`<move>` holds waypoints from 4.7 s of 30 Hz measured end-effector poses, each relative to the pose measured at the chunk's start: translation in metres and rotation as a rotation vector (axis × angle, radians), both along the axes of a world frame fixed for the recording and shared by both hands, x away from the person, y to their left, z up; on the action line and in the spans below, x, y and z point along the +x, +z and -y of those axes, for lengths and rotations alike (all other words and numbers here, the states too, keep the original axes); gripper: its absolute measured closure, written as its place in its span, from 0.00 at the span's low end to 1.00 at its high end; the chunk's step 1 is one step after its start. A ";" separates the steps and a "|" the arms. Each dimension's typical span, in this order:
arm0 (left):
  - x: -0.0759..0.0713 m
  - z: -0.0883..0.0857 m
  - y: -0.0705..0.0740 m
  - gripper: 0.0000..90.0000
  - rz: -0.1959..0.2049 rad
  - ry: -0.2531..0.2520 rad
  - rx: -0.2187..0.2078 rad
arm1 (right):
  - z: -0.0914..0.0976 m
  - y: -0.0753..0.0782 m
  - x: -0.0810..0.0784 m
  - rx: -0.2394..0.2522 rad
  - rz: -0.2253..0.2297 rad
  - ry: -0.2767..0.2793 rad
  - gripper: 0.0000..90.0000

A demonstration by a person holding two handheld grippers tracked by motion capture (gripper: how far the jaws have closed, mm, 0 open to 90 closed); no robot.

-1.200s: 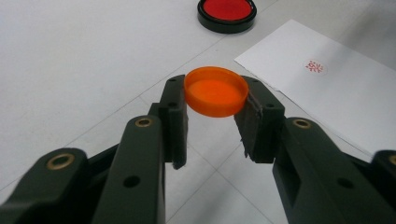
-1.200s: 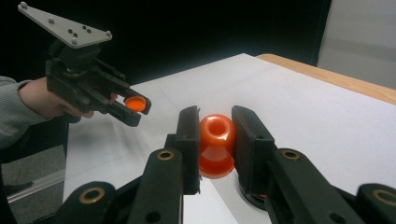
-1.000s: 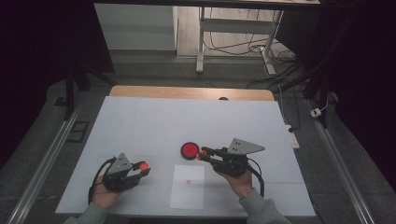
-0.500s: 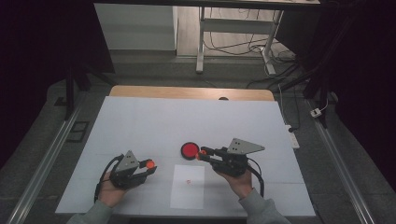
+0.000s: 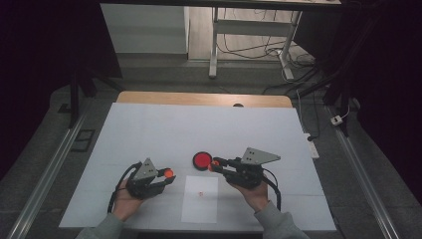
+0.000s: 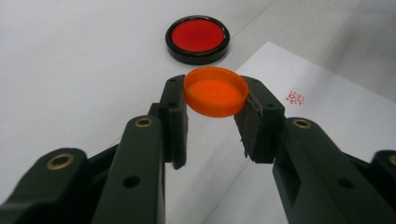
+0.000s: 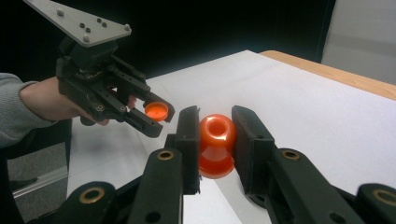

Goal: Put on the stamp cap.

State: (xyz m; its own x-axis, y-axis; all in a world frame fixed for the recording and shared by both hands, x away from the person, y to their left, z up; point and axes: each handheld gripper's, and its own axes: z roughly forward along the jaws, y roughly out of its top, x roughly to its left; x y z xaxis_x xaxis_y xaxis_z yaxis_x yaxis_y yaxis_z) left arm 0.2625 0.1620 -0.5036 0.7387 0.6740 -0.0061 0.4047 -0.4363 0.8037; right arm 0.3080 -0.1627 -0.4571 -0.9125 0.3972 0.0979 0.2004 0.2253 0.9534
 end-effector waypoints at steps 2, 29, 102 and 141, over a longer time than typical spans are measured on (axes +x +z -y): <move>0.001 0.003 0.001 0.72 0.000 -0.009 0.000 | 0.000 0.000 0.000 -0.002 -0.001 0.000 0.80; 0.011 0.045 0.003 0.72 -0.003 -0.096 0.010 | -0.001 -0.002 0.001 -0.010 -0.002 0.001 0.80; 0.025 0.097 0.008 0.72 0.010 -0.195 -0.009 | -0.009 -0.012 0.001 -0.051 -0.029 0.023 0.80; 0.022 0.098 0.010 0.72 0.026 -0.193 -0.004 | -0.011 -0.016 0.000 -0.061 -0.044 0.030 0.80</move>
State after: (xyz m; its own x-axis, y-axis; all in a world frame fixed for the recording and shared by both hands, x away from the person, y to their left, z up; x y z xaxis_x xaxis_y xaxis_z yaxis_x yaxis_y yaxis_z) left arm 0.2848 0.0637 -0.4936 0.8540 0.5201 0.0121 0.2934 -0.5007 0.8144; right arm 0.3084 -0.1515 -0.4732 -0.9193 0.3765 0.1147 0.2341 0.2887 0.9283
